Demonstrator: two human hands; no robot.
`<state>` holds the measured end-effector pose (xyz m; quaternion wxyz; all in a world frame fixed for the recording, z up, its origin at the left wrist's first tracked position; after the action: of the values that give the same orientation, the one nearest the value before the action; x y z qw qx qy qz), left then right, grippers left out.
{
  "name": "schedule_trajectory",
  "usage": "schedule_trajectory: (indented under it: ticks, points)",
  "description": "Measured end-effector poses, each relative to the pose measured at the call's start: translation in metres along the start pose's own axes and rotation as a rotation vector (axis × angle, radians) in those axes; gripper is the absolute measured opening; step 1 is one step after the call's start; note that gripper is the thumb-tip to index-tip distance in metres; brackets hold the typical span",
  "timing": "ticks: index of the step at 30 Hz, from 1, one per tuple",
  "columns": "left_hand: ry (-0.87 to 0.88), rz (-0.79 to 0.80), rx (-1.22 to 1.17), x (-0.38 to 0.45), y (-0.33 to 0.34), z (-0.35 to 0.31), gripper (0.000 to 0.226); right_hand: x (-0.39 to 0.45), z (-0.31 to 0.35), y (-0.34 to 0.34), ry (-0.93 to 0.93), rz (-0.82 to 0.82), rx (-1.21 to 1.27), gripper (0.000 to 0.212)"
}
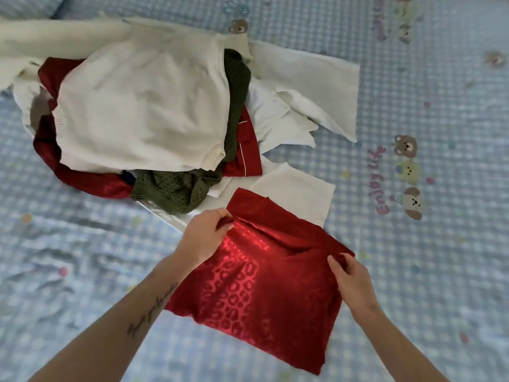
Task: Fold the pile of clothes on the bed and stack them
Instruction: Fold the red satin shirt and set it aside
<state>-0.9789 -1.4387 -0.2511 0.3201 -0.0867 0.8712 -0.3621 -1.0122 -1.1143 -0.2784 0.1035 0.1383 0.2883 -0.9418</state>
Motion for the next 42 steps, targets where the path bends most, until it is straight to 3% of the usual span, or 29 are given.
schedule_trajectory:
  ticks: [3,6,8,10,11,13,17,19,25,27,29,31,35,38,42]
  points:
    - [0.040,-0.006,0.095,0.025,0.015,-0.036,0.014,0.019,-0.007,-0.009,0.072,-0.054,-0.056,0.025]
    - [0.070,0.017,0.134,0.030,0.033,-0.043,0.048,0.029,-0.014,-0.011,0.105,-0.085,-0.097,0.028]
    - [0.232,-0.050,0.384,0.023,0.045,-0.040,0.065,0.027,-0.015,-0.010,0.100,-0.087,-0.102,0.021]
    - [0.360,-0.077,0.536,0.019,0.055,-0.037,0.058,0.021,-0.012,-0.010,0.056,-0.103,-0.092,0.011]
    - [0.356,-0.073,0.555,0.021,0.057,-0.035,0.051,0.018,-0.009,-0.009,0.018,-0.099,-0.097,0.015]
    - [0.309,-0.083,0.525,0.029,0.057,-0.032,0.036,0.016,-0.002,-0.008,-0.092,-0.063,-0.163,0.023]
    - [0.267,-0.142,0.365,0.043,0.047,-0.041,0.010,0.018,-0.004,-0.011,-0.166,-0.103,-0.240,0.008]
    - [0.200,-0.192,0.306,0.052,0.042,-0.044,0.011,0.022,-0.010,-0.014,-0.126,-0.132,-0.234,0.008]
    - [0.173,-0.276,0.429,0.064,0.052,-0.060,0.017,0.032,-0.010,-0.014,-0.037,-0.201,-0.243,0.009]
    - [0.158,-0.305,0.429,0.063,0.050,-0.061,0.028,0.030,-0.006,-0.018,-0.006,-0.239,-0.254,0.006]
    - [0.139,-0.316,0.371,0.049,0.045,-0.053,0.043,0.016,-0.010,-0.025,0.073,-0.283,-0.277,0.028]
    - [0.051,-0.349,0.212,0.018,0.038,-0.028,0.050,-0.014,-0.023,-0.029,0.214,-0.332,-0.245,0.045]
    - [-0.357,-0.360,0.010,-0.048,0.031,0.055,0.071,-0.089,-0.037,0.004,0.566,-0.256,-0.068,0.048]
    - [-0.527,-0.190,0.032,-0.065,0.034,0.087,0.074,-0.108,-0.027,0.037,0.523,-0.144,-0.006,0.055]
    - [-0.562,-0.042,-0.076,-0.068,0.030,0.087,0.030,-0.099,-0.016,0.032,0.329,-0.177,-0.041,0.038]
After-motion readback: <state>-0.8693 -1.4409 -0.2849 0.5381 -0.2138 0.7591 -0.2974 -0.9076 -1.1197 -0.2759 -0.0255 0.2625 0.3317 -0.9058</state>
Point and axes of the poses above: each hand's wrist, its own x-axis towards the middle knuckle, its own y-axis out of the palm, z = x × y, the point moved 5 cm from there along x, towards the middle knuckle, and after that the axes turned 15 degrees about -y, right-handed, at the moved point
